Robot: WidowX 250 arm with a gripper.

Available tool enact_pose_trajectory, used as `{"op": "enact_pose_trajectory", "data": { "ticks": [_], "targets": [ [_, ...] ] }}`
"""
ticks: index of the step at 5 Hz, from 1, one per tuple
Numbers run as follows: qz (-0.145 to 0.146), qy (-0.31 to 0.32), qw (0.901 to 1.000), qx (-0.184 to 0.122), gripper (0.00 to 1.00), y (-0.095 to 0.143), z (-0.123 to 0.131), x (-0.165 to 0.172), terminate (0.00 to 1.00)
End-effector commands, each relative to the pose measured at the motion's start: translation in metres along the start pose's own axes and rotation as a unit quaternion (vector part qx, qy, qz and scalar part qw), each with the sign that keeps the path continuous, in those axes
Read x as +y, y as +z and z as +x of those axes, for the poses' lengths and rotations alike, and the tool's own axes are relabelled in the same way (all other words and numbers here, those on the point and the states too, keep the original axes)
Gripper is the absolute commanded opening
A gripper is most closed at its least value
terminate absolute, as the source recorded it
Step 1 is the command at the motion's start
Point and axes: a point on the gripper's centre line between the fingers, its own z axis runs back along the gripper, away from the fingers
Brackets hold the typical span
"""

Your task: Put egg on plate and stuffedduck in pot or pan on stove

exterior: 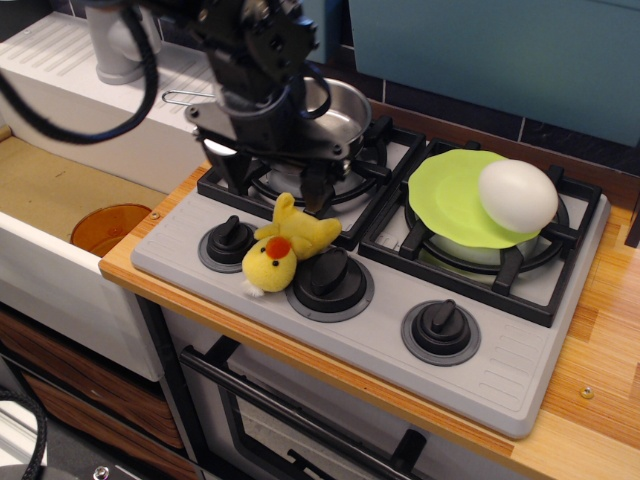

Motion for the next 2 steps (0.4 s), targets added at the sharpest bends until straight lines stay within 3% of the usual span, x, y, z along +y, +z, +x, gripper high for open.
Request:
{"op": "enact_pose_trajectory", "data": {
  "ticks": [1,2],
  "targets": [
    [-0.006,0.021,0.9992,-0.033,1.00,0.0012,-0.0140,-0.0008,0.00],
    [-0.011,0.028,0.9987,-0.041,1.00,-0.0059,-0.0232,-0.0058,0.00]
  ]
}}
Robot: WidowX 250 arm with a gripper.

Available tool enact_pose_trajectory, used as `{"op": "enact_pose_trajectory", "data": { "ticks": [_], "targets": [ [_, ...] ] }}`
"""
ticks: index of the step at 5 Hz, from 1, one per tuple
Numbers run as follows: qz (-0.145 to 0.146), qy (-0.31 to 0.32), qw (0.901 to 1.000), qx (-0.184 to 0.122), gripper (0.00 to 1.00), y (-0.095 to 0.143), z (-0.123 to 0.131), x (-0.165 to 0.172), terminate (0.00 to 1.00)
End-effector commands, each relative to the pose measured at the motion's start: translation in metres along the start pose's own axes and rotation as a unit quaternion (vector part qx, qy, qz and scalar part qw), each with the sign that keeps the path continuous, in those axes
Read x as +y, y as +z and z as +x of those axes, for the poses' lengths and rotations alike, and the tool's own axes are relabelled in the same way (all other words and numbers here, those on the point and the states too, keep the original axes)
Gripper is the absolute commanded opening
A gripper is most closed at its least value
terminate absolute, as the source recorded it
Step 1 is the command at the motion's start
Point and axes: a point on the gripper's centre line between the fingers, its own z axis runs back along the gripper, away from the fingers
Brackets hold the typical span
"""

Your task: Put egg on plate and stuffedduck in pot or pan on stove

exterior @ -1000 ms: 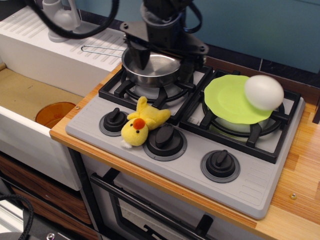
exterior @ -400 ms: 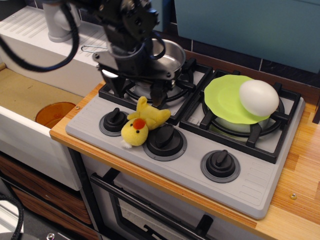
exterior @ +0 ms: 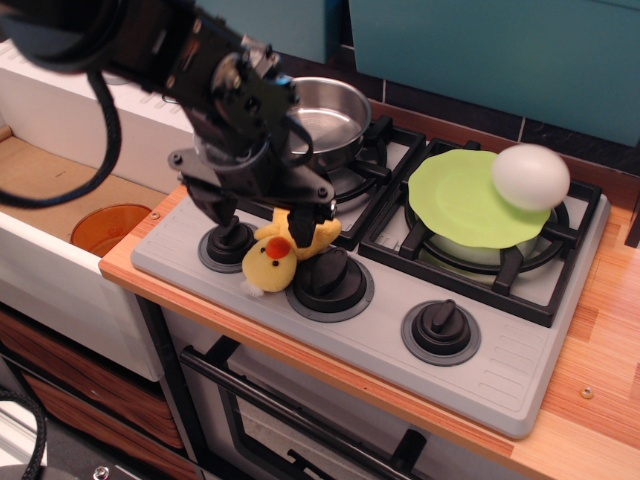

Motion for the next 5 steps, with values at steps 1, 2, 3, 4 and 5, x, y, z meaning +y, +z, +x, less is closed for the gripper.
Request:
{"op": "enact_pose_trajectory", "data": {
  "ticks": [1,2,3,4,5],
  "targets": [
    [-0.007,0.006,0.9993,-0.037,1.00,-0.005,-0.003,-0.011,0.00],
    [-0.003,0.024,0.9989,-0.039,0.00,-0.015,-0.004,-0.017,0.00],
    [-0.008,0.025,0.9989,-0.038,0.00,-0.020,0.000,-0.017,0.00],
    [-0.010,0.022,0.9991,-0.036,0.00,-0.022,0.007,-0.016,0.00],
    [-0.008,0.014,0.9996,-0.023,0.00,-0.011,0.018,-0.014,0.00]
  ]
}}
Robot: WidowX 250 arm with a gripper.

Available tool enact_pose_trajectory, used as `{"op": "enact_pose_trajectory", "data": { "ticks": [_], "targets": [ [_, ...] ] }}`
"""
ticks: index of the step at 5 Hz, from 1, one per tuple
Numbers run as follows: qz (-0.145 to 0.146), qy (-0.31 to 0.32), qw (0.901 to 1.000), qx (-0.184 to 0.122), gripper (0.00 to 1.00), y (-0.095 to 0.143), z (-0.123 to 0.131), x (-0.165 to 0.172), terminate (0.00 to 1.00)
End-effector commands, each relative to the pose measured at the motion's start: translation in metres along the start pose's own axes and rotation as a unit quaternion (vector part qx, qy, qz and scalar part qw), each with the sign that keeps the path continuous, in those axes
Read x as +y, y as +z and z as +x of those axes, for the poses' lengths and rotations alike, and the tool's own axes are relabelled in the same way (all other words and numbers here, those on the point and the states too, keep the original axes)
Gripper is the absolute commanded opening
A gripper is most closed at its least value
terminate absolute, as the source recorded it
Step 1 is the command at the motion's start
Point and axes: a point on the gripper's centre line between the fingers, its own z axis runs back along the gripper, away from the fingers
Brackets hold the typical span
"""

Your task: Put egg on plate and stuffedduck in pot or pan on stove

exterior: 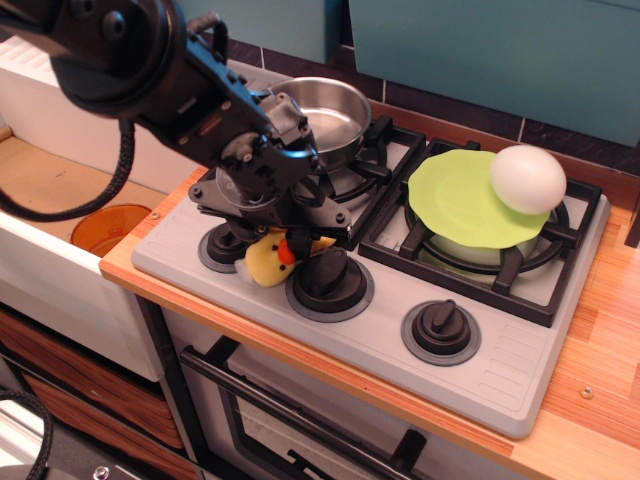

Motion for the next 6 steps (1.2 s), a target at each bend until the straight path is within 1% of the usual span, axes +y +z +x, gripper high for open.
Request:
{"op": "enact_pose_trajectory", "data": {
  "ticks": [1,2,3,4,5,6],
  "targets": [
    [0.010,-0.017,0.9995,0.024,0.00,0.038,0.046,0.002,0.00],
    [0.008,-0.033,0.9988,0.034,0.00,0.057,0.069,0.007,0.00],
    [0.004,-0.044,0.9981,0.043,0.00,0.064,0.095,0.012,0.00],
    [-0.002,-0.053,0.9973,0.051,0.00,0.062,0.119,0.019,0.00],
    [-0.004,-0.059,0.9971,0.046,0.00,0.052,0.138,0.024,0.00],
    [-0.011,-0.059,0.9974,0.040,0.00,0.035,0.147,0.027,0.00]
  ]
}}
